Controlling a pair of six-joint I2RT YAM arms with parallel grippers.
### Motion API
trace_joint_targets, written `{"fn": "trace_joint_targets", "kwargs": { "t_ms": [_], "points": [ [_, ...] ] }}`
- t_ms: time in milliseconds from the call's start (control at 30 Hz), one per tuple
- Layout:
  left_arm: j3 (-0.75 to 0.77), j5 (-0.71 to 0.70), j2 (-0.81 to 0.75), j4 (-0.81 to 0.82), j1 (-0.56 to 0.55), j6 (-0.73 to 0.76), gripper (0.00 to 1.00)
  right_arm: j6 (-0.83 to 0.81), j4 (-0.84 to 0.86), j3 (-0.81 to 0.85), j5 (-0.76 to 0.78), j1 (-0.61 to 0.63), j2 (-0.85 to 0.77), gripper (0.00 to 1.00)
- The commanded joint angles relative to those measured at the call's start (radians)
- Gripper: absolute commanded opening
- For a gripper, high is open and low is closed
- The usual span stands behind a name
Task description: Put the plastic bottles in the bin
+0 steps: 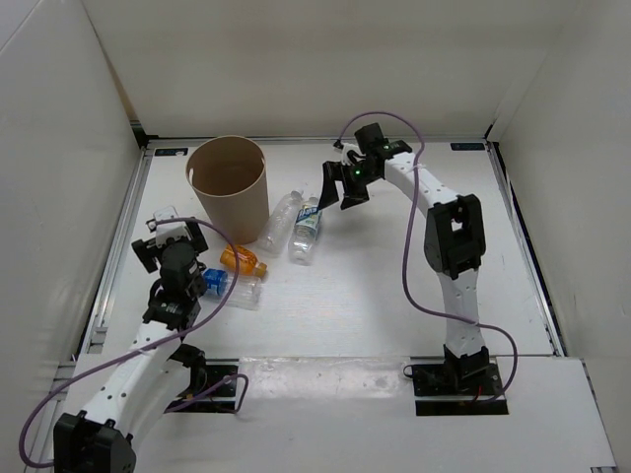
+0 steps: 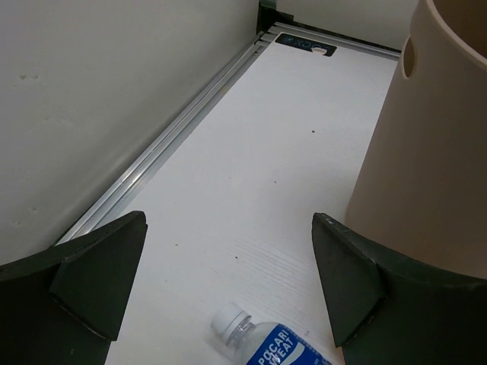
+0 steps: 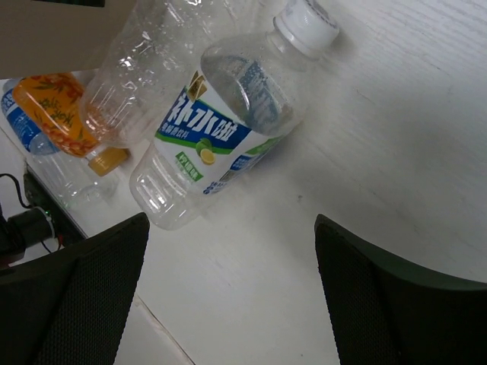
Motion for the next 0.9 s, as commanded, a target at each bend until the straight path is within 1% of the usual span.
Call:
{"fn": "trace_joint_targets", "kwargs": {
  "t_ms": [0,133,267,533,667,733,767,800,833,867],
  "points": [
    [0.05,-0.031,-0.038,-0.096,-0.008,-0.023,1.0,0.006,-0.002,0.056,0.008,0.033,0.05,0.9],
    [0.08,-0.031,-0.06,-0.197,-0.008,-0.039,1.0,0.001,-0.008,0.09,0.05,0.081,0.11,0.9],
    [0.094,-0.031,-0.077,-0.27,-0.01,-0.076,1.0,0.021,-0.012,0.12,0.048,0.091,0.162,0.9],
    [0.088,-0.043,-0.066,-0.272,-0.022,-0.07,1.0,0.054,-0.039,0.165,0.034,0.093,0.211,0.9],
    [0.084,-0.047,-0.057,-0.268,-0.031,-0.064,1.0,0.061,-0.079,0.188,0.094,0.113,0.213,0.9],
    [0.079,-0.047,-0.054,-0.264,-0.031,-0.058,1.0,0.055,-0.097,0.209,0.128,0.116,0.225,0.87],
    [0.074,-0.049,-0.052,-0.261,-0.034,-0.053,1.0,0.049,-0.116,0.215,0.142,0.122,0.227,0.82],
    [0.071,-0.052,-0.055,-0.261,-0.034,-0.05,1.0,0.035,-0.123,0.218,0.145,0.125,0.23,0.79],
    [0.071,-0.055,-0.055,-0.261,-0.033,-0.049,1.0,0.031,-0.131,0.226,0.148,0.125,0.237,0.79],
    [0.067,-0.061,-0.057,-0.26,-0.034,-0.046,1.0,0.026,-0.146,0.243,0.154,0.13,0.242,0.75]
  ]
}}
